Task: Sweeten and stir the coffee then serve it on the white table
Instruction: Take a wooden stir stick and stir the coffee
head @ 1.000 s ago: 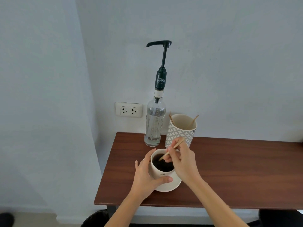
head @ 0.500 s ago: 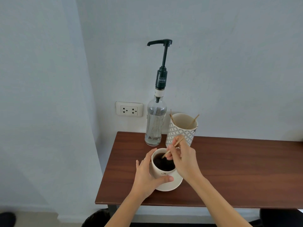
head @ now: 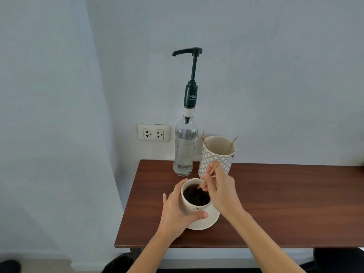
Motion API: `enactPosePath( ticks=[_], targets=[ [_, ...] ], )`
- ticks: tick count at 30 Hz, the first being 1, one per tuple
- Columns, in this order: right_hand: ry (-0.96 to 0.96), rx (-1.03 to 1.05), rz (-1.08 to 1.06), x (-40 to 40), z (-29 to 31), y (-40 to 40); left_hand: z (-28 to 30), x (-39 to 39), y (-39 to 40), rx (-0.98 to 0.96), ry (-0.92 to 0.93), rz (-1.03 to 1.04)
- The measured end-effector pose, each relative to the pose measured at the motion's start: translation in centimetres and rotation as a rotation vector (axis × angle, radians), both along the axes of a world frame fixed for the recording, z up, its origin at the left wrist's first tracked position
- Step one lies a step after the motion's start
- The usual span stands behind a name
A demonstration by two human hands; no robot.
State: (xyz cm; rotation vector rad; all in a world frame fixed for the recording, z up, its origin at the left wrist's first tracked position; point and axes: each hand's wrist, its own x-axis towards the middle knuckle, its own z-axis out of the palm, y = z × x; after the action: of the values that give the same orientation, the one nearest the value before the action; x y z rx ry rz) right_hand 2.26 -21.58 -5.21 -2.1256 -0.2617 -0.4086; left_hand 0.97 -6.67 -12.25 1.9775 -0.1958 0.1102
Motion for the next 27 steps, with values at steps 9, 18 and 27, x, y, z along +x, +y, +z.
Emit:
enactPosePath(
  ticks=[9, 18, 27],
  targets=[
    [0.115, 0.093, 0.037, -0.7, 0.1, 0.5, 0.2, -0.1, 0.0, -0.008, -0.004, -0.01],
    [0.106, -0.01, 0.031, -0.6, 0.2, -0.2, 0.1, 0.1, 0.0, -0.011, -0.002, -0.002],
    [0.04, -0.133, -0.047, 0.0, 0.3, -1.3, 0.1, -0.1, 0.0, -0.013, -0.008, -0.001]
  ],
)
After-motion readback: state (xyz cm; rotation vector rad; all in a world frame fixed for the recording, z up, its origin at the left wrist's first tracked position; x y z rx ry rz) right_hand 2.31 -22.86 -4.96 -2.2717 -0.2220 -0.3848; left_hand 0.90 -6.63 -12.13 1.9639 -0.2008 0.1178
